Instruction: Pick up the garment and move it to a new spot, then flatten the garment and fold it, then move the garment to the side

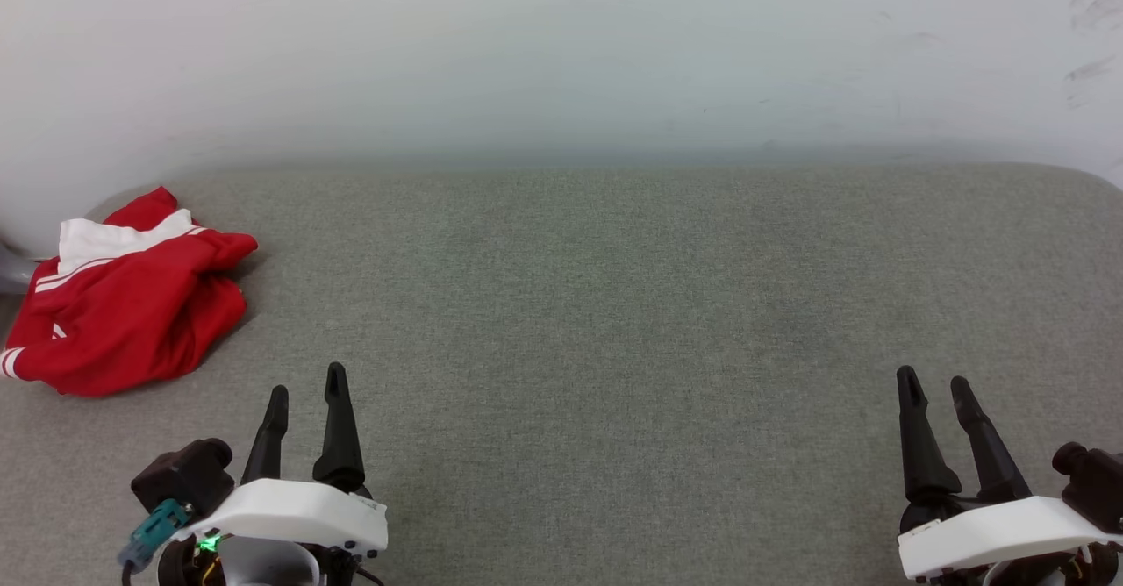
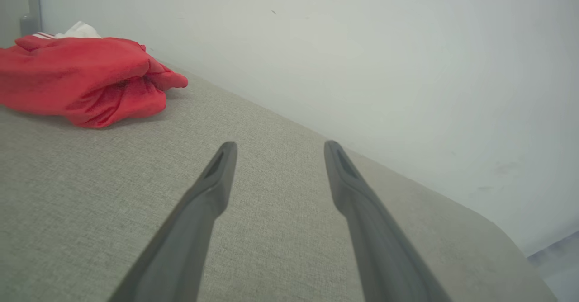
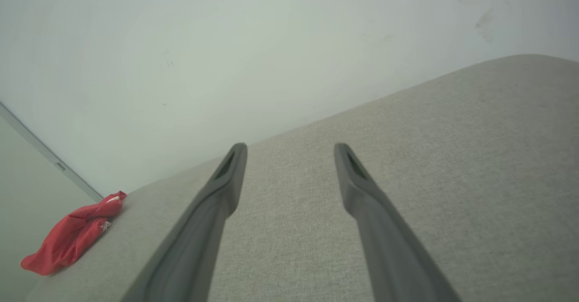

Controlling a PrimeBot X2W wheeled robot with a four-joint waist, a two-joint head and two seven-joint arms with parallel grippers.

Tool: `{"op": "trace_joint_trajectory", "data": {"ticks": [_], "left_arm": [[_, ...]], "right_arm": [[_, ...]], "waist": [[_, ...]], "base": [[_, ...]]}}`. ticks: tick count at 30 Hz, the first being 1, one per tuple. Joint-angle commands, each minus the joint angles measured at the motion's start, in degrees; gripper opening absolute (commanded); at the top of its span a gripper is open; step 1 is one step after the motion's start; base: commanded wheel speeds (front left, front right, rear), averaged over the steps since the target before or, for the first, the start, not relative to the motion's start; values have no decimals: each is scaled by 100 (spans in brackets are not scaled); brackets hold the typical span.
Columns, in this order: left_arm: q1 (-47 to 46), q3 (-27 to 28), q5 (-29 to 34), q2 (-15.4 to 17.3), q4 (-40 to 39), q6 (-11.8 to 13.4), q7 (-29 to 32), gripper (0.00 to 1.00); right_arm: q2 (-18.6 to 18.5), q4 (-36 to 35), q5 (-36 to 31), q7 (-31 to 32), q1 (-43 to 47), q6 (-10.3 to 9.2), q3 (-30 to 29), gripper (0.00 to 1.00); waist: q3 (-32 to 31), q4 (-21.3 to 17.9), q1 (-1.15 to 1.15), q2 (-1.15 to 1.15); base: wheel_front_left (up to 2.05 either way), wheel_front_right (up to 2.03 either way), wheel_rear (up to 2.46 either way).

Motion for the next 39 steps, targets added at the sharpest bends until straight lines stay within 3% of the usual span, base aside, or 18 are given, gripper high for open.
{"op": "trace_joint_trajectory", "data": {"ticks": [1,20,39], "left_arm": [[25,-32,166,34,-85,31,-60,100],[120,-273,1272,86,-158,230,-323,100],[212,-436,2170,71,-297,124,-566,100]], "right_arm": [[-12,-59,-175,-53,-8,0,13,100],[-12,-175,-1324,-321,123,0,80,100],[-12,-404,-2030,-562,242,-1,90,100]], "waist": [[0,-2,0,0],[-36,15,0,0],[-52,10,0,0]], "base": [[0,0,0],[0,0,0],[0,0,0]]}}
